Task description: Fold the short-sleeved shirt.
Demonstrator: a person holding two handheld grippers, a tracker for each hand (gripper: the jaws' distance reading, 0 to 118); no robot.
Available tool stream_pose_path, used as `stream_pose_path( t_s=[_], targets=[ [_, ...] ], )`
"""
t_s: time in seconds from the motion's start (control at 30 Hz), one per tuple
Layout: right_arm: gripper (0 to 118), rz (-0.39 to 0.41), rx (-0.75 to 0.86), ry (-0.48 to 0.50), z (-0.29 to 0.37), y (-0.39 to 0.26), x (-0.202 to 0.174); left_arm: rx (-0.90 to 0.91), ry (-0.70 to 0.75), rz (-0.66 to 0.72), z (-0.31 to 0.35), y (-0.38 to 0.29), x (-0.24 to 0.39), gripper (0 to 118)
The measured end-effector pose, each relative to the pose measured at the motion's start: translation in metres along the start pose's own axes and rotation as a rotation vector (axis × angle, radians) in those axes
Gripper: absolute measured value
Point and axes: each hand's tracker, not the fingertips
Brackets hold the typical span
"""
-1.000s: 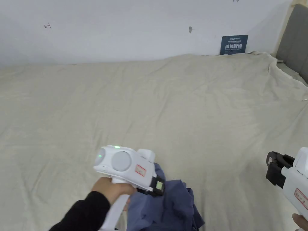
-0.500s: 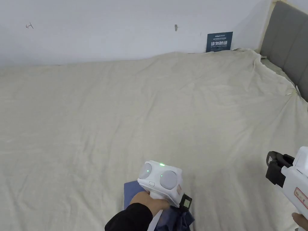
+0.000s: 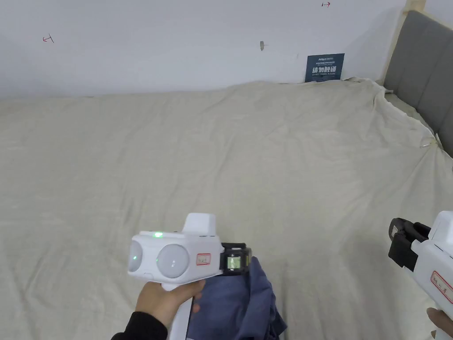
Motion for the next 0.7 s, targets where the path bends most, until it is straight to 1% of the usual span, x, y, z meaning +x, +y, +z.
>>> stream_pose_path(
  t_s=[0.07,0.1,0.13,0.23,0.37,0.47,0.53,0.7],
  targets=[
    [0,0.001,-0.002,0.002,0.0,0.0,-0.001,0.105,0.024,-0.008,0.001,-0.011,-0.013,35],
    [0,0.002,-0.003,0.002,0.0,0.0,-0.002,0.141,0.013,-0.029,-0.003,-0.018,-0.018,17],
    [0,0.003,-0.004,0.003,0.0,0.0,-0.002,0.15,0.011,-0.024,-0.006,-0.023,-0.022,8],
    [0,0.005,-0.008,0.0,-0.001,-0.001,-0.002,0.2,-0.023,0.009,-0.013,-0.041,-0.032,0],
    [0,0.003,-0.015,-0.002,-0.003,-0.003,-0.002,0.197,-0.012,0.041,-0.031,-0.065,-0.033,0],
    [0,0.003,-0.02,-0.001,-0.004,-0.005,-0.001,0.189,0.007,-0.004,-0.044,-0.084,-0.025,0],
    [0,0.004,-0.026,0.001,-0.005,-0.006,0.0,0.174,-0.014,-0.021,-0.054,-0.096,-0.019,0],
    [0,0.006,-0.036,-0.003,-0.003,-0.008,0.004,0.14,-0.009,-0.06,-0.084,-0.117,0.013,0]
  ],
)
